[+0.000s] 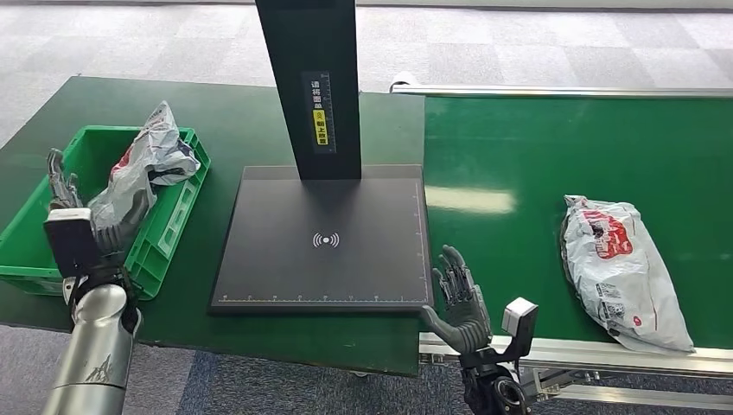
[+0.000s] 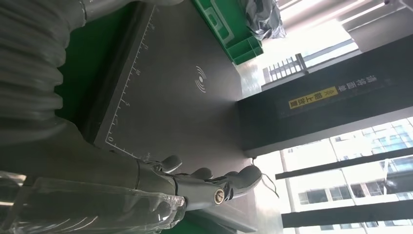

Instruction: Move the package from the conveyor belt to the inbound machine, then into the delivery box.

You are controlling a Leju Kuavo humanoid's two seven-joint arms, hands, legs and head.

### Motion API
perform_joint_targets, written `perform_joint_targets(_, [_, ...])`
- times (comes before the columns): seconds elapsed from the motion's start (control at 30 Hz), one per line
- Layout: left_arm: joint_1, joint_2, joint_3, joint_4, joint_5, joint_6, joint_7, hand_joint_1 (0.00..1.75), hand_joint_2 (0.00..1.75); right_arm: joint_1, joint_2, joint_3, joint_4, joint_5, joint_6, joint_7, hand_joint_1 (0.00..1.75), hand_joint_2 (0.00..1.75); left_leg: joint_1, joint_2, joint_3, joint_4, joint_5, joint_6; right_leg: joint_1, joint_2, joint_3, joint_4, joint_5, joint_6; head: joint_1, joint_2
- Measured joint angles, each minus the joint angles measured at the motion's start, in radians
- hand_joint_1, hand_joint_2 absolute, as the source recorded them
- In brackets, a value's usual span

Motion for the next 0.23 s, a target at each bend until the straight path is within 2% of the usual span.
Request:
perform_joint_targets(0.1, [0.063, -0.01, -0.014, -0.072, 0.164, -0.284, -0.013, 0.0, 1.75, -0.004, -0.001, 0.001, 0.0, 0.007, 0.005, -0.007, 0.0, 1.75, 0.0, 0.0, 0.0, 0.0, 0.0, 0.0, 0.0, 0.0, 0.0, 0.0, 0.0, 0.0, 0.0, 0.0])
perform_joint_targets(0.17, [0.099, -0.019, -0.033, -0.112, 0.187, -0.367, -0.02, 0.0, 1.75, -0.008, -0.001, 0.002, 0.0, 0.01, 0.006, -0.009, 0.0, 1.75, 0.0, 0.0, 0.0, 0.0, 0.0, 0.0, 0.0, 0.0, 0.0, 0.0, 0.0, 0.0, 0.0, 0.0])
perform_joint_targets(0.23, [0.12, -0.023, -0.048, -0.134, 0.191, -0.403, -0.024, 0.0, 1.75, -0.011, -0.002, 0.003, 0.0, 0.011, 0.006, -0.009, 0.0, 1.75, 0.0, 0.0, 0.0, 0.0, 0.0, 0.0, 0.0, 0.0, 0.0, 0.0, 0.0, 0.0, 0.0, 0.0])
